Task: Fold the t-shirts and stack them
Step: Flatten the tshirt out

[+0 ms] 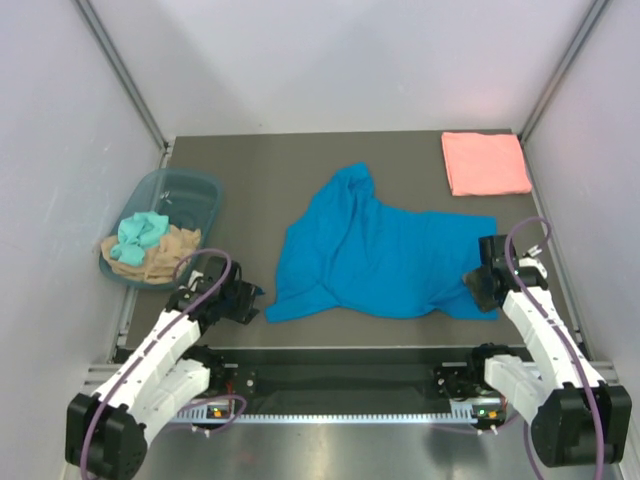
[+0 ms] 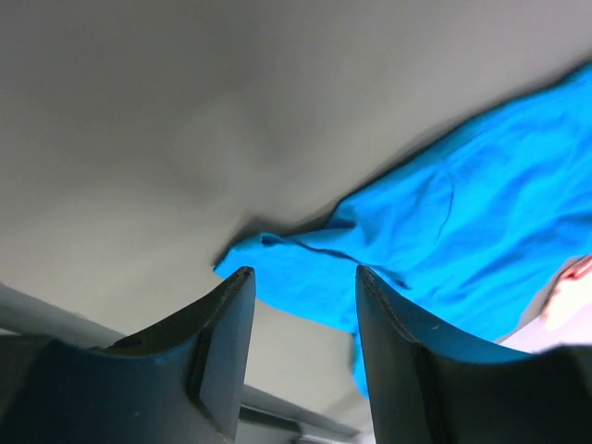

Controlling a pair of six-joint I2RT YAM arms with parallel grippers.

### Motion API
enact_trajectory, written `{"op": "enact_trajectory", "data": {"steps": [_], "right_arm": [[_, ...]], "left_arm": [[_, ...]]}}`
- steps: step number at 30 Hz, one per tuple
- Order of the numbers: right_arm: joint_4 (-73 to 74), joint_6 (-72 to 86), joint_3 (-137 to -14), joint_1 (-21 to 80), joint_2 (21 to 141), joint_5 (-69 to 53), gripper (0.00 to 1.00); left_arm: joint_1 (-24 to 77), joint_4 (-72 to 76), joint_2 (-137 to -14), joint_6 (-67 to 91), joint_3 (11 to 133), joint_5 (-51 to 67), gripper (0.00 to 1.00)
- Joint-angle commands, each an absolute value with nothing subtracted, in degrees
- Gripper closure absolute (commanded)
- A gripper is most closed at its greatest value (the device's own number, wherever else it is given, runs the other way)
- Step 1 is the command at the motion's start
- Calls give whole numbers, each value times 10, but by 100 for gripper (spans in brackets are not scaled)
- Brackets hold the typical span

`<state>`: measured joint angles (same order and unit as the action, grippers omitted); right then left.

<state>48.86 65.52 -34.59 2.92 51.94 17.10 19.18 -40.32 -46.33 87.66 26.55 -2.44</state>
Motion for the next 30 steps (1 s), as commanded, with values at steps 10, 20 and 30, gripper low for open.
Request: {"op": "enact_trajectory", "data": {"steps": [10, 20, 30], "right_arm": [[469, 596, -404, 23, 507, 223, 51], [461, 567, -411, 22, 492, 257, 51], [455, 533, -421, 23, 495, 273, 51]], "left_arm": [[192, -526, -578, 1049, 358, -15, 46], [192, -663, -714, 1063, 464, -4, 50], [192, -627, -779, 1063, 465, 48, 53]]}}
